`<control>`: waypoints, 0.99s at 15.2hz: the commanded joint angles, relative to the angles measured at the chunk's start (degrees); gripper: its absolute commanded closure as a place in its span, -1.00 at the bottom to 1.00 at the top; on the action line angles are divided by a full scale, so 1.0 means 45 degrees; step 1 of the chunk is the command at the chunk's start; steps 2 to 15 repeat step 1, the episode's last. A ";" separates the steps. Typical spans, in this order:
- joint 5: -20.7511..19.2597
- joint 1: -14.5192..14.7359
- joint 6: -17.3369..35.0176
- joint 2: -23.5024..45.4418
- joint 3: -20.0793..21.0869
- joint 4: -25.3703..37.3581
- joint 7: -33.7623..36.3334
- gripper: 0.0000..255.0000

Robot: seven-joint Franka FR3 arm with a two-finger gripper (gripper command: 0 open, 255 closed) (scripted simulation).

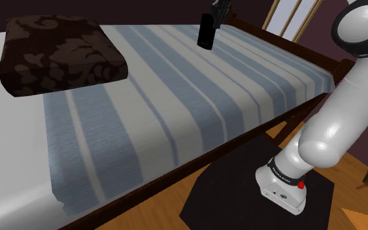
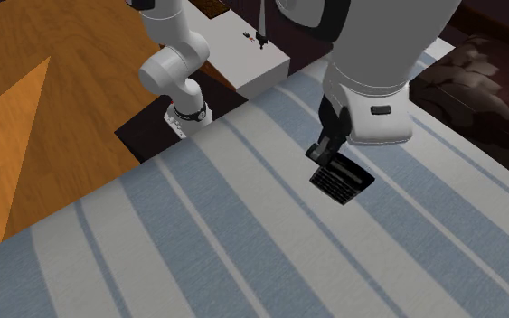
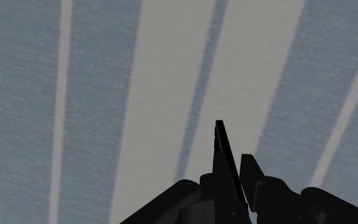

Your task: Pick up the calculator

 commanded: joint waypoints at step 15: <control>0.0010 -0.0002 -0.0131 0.0056 0.0000 0.0184 0.0000 1.00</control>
